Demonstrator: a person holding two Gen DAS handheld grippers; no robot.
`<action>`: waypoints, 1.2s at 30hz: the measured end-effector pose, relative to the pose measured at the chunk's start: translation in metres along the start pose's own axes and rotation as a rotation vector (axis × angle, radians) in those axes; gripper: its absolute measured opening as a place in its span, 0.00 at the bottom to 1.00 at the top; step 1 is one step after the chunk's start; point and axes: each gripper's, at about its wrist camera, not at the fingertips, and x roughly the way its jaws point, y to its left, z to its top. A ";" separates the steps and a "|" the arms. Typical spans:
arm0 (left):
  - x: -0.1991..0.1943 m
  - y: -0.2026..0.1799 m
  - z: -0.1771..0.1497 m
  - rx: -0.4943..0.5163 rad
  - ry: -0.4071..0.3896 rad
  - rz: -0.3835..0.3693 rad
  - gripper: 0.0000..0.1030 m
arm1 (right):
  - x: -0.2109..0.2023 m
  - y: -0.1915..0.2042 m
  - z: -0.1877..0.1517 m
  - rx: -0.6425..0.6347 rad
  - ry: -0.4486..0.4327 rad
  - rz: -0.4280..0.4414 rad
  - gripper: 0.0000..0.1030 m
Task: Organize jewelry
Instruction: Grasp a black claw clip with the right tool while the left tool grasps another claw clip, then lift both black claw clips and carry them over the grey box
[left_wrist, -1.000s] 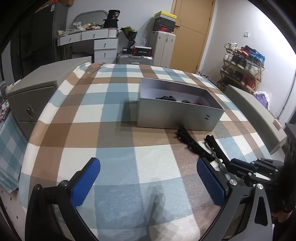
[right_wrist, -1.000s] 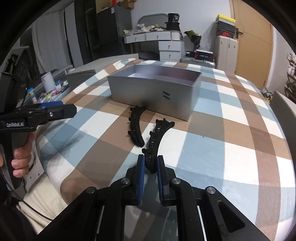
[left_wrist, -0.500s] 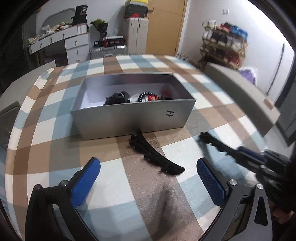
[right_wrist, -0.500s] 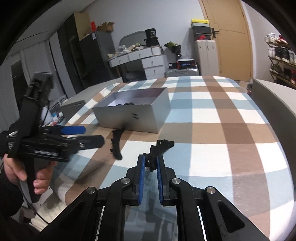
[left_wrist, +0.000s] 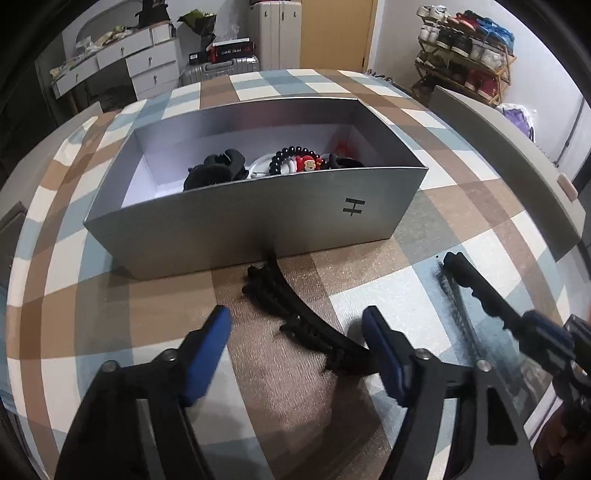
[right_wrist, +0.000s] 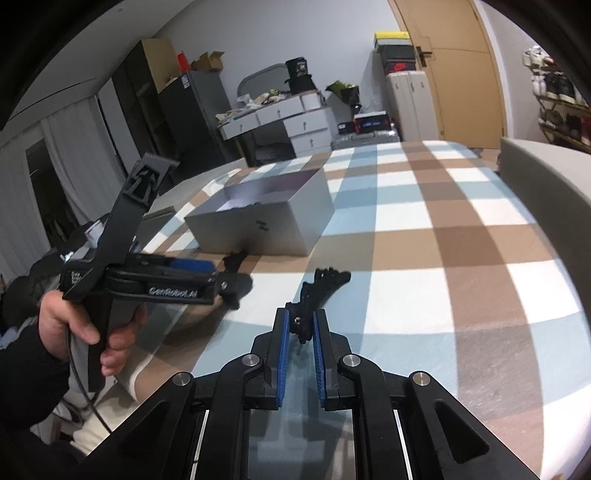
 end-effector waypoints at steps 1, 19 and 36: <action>-0.001 -0.003 0.000 0.018 -0.004 0.012 0.50 | 0.002 0.001 -0.001 -0.001 0.008 0.002 0.11; -0.017 0.005 -0.018 0.064 -0.010 -0.095 0.14 | 0.031 0.007 0.010 0.003 0.088 -0.030 0.23; -0.031 0.024 -0.021 0.021 -0.075 -0.158 0.14 | 0.049 0.016 0.021 -0.002 0.132 -0.106 0.11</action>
